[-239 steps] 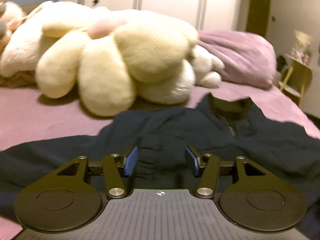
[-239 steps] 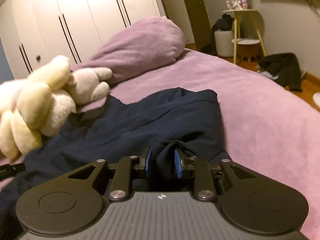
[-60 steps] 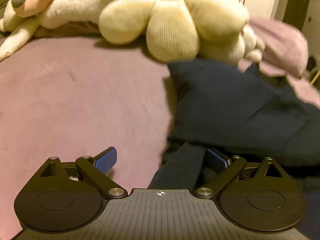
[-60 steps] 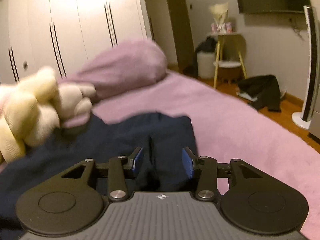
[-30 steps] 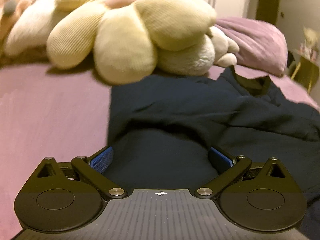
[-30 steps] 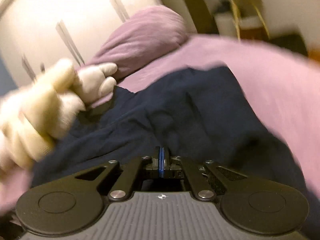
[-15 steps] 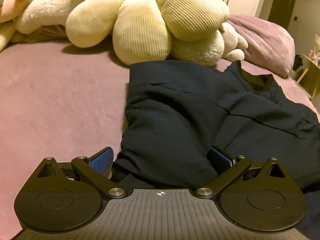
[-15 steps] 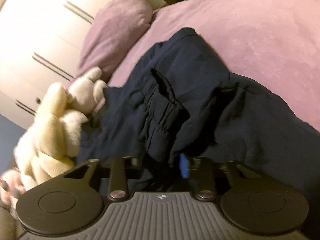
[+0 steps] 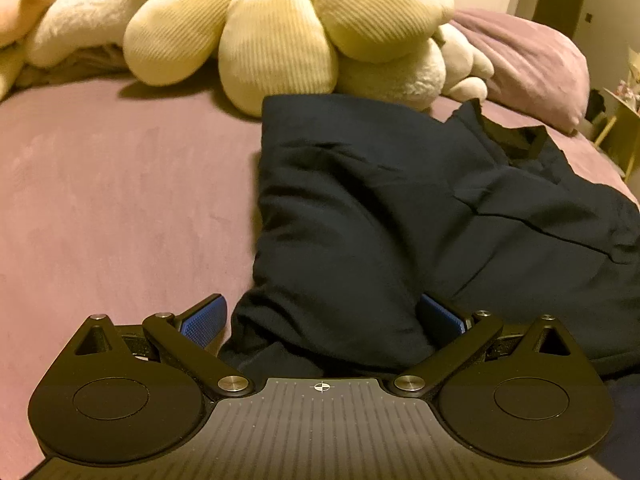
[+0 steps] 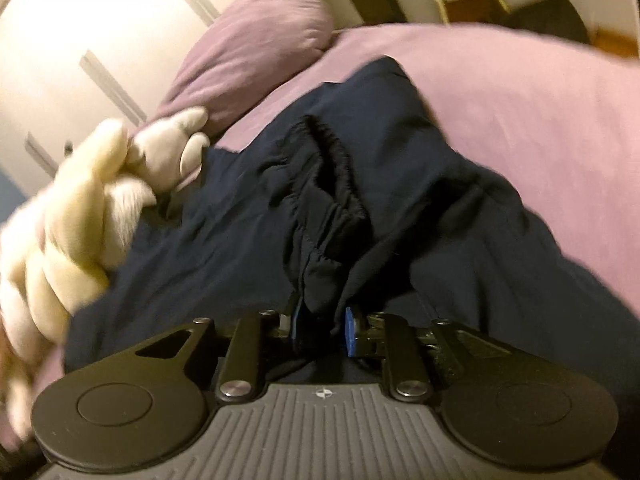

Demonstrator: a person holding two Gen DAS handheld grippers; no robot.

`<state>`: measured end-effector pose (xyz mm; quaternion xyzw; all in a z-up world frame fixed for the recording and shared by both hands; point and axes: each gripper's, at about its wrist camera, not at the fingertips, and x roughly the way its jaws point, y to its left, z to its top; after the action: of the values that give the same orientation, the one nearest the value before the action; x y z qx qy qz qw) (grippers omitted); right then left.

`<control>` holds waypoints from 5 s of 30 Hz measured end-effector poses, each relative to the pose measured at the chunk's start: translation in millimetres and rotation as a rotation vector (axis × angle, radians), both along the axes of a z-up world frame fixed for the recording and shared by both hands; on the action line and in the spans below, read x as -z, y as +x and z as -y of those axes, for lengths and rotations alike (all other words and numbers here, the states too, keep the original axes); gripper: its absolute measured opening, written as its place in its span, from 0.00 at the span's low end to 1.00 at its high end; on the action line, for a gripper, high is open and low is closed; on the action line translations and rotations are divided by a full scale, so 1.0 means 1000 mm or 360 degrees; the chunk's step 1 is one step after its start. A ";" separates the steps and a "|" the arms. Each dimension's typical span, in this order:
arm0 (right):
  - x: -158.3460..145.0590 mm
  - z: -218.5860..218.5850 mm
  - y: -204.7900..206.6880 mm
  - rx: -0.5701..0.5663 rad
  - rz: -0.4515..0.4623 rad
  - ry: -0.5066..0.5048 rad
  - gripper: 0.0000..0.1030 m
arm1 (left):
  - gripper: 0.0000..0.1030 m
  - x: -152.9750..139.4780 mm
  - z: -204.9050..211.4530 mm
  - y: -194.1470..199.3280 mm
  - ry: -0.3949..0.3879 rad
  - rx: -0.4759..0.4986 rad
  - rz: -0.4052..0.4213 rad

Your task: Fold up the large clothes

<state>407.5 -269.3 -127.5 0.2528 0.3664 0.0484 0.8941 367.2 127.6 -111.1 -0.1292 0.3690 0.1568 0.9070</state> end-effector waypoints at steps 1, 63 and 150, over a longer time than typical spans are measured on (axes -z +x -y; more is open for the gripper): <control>-0.007 -0.003 -0.003 -0.0020 0.0005 -0.0062 0.23 | 1.00 0.000 0.000 0.000 0.0003 -0.0006 -0.0006; -0.009 0.184 -0.288 -0.0082 -0.0367 0.0266 0.38 | 0.83 -0.006 -0.048 -0.339 -0.0787 0.0206 -0.0196; -0.071 0.060 -0.040 -0.0276 0.0317 -0.0501 0.07 | 0.17 -0.039 -0.090 -0.064 -0.0692 0.0216 0.0021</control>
<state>367.0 -328.9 -56.9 0.0714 0.2997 0.0920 0.9469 303.2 217.1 -72.2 -0.2975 0.3960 0.0113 0.8687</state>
